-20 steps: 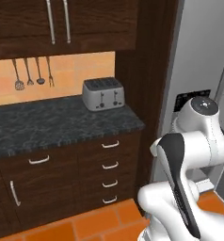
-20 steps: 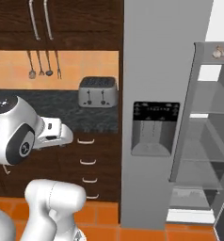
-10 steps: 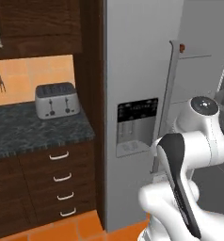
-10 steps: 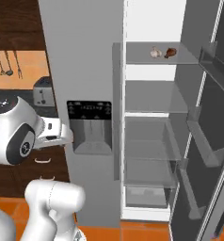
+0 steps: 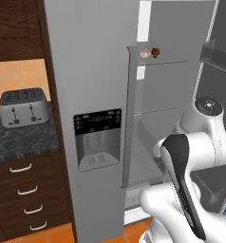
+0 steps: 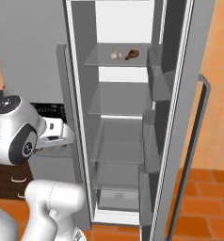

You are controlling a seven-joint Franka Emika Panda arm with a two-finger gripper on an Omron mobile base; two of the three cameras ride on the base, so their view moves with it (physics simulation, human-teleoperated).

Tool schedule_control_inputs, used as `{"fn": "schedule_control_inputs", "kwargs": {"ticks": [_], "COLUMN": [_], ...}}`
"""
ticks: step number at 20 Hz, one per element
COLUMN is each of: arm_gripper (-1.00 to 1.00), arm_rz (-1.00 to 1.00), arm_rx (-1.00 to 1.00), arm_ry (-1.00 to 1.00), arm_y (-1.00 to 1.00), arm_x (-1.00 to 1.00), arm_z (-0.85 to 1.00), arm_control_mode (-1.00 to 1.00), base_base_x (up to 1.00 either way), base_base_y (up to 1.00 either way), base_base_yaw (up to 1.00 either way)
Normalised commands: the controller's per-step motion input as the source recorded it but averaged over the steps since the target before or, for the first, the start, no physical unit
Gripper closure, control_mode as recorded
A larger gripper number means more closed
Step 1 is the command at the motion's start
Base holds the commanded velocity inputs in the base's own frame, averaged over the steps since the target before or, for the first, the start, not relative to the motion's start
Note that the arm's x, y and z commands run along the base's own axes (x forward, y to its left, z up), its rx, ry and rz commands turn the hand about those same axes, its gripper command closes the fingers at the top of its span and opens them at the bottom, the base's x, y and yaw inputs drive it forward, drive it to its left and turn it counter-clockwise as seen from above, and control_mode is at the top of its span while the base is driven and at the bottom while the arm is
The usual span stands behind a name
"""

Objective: Place one garlic and one chicken drumstick in each tupperware on the nearby counter, to pack two identical lunches.

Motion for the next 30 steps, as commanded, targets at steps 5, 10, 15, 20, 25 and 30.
{"fn": "schedule_control_inputs", "kwargs": {"ticks": [5, 10, 15, 20, 25, 30], "arm_gripper": [-1.00, -1.00, -1.00, -1.00, -1.00, -1.00], "arm_rz": [0.00, 0.00, 0.00, 0.00, 0.00, 0.00], "arm_rx": [0.00, 0.00, 0.00, 0.00, 0.00, 0.00], "arm_ry": [0.00, 0.00, 0.00, 0.00, 0.00, 0.00], "arm_y": [0.00, 0.00, 0.00, 0.00, 0.00, 0.07], "arm_x": [0.00, 0.00, 0.00, 0.00, 0.00, 0.25], "arm_z": [0.00, 0.00, 0.00, 0.00, 0.00, -0.04], "arm_control_mode": [1.00, 1.00, 1.00, 1.00, 1.00, -1.00], "base_base_x": [0.44, 0.38, 0.28, 0.28, 0.28, 0.11], "base_base_y": [-0.25, -0.40, -0.45, -0.36, -0.36, -0.03], "base_base_yaw": [0.13, 0.12, 0.07, 0.06, 0.04, 0.00]}}
